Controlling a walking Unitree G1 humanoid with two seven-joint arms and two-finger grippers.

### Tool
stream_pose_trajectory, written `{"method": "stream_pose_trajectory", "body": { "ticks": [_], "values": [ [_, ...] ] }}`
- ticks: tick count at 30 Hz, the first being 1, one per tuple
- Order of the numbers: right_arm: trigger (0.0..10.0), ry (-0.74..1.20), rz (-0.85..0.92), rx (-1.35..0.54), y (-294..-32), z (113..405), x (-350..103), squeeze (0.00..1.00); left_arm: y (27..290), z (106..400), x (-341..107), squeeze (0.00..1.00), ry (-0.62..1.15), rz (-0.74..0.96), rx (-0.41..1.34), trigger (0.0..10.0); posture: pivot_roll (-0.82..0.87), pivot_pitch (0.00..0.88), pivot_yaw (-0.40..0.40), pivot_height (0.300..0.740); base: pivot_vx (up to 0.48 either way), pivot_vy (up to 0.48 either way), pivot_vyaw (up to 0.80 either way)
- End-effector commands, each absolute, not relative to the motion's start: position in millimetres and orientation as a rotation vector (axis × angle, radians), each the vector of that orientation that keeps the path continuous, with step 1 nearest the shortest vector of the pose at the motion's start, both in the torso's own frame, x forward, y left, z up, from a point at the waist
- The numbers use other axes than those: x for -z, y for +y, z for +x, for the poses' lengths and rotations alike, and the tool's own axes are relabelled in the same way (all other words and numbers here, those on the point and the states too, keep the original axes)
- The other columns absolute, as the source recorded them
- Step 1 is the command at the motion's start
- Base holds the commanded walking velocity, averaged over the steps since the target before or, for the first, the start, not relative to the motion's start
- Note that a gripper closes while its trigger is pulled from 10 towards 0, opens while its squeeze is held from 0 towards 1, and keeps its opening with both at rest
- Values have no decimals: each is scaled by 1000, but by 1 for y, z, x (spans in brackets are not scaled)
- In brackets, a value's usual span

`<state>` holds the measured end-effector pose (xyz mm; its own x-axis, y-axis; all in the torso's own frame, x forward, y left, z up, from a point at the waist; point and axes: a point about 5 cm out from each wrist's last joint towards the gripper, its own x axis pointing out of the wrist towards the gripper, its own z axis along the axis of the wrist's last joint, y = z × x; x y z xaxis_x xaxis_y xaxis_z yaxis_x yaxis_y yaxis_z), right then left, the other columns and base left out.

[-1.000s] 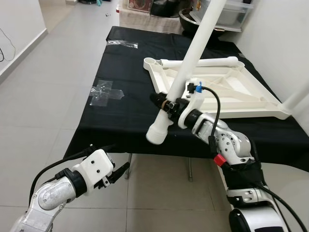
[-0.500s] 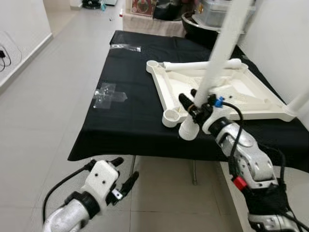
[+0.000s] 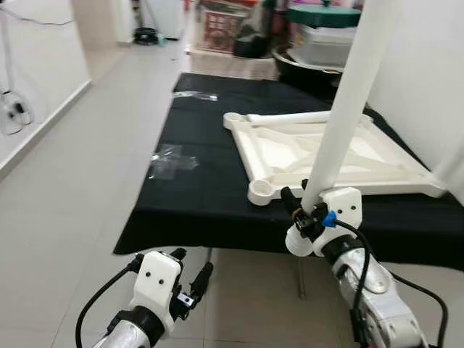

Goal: Building children table

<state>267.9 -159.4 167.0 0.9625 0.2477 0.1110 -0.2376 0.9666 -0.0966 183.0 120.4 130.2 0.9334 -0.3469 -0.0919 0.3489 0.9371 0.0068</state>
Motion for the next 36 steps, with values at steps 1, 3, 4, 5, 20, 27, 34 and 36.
{"method": "stream_pose_trajectory", "body": {
  "ticks": [1,3,4,5,20,27,34,36],
  "values": [
    [10000,-149,-83,-223,-160,267,-170,0,121,182,-127,0,114,20,329,10000,99,5,-105,740,0,0,800],
    [10000,-143,-79,-222,-158,269,-169,0,123,183,-125,0,123,11,307,10000,101,4,-108,740,0,0,0],
    [10000,-141,-76,-223,-157,269,-168,0,124,184,-124,0,128,4,292,10000,99,3,-109,740,285,0,0],
    [10000,-141,-76,-223,-157,269,-168,0,124,184,-124,0,128,4,292,10000,99,3,-109,740,285,0,0],
    [10000,-180,-46,-197,-157,283,-182,0,135,193,-133,0,97,50,220,10000,102,31,-127,740,372,0,0],
    [10000,-256,-34,-180,-160,294,-206,0,140,198,-138,0,77,76,191,10000,101,41,-131,740,320,-256,0],
    [10000,-347,34,-125,-174,306,-240,0,140,201,-148,0,41,61,175,10000,99,45,-128,740,0,0,0],
    [10000,-353,51,-127,-175,308,-243,0,139,202,-148,0,41,71,177,10000,98,48,-130,740,0,0,0]
  ]
}}
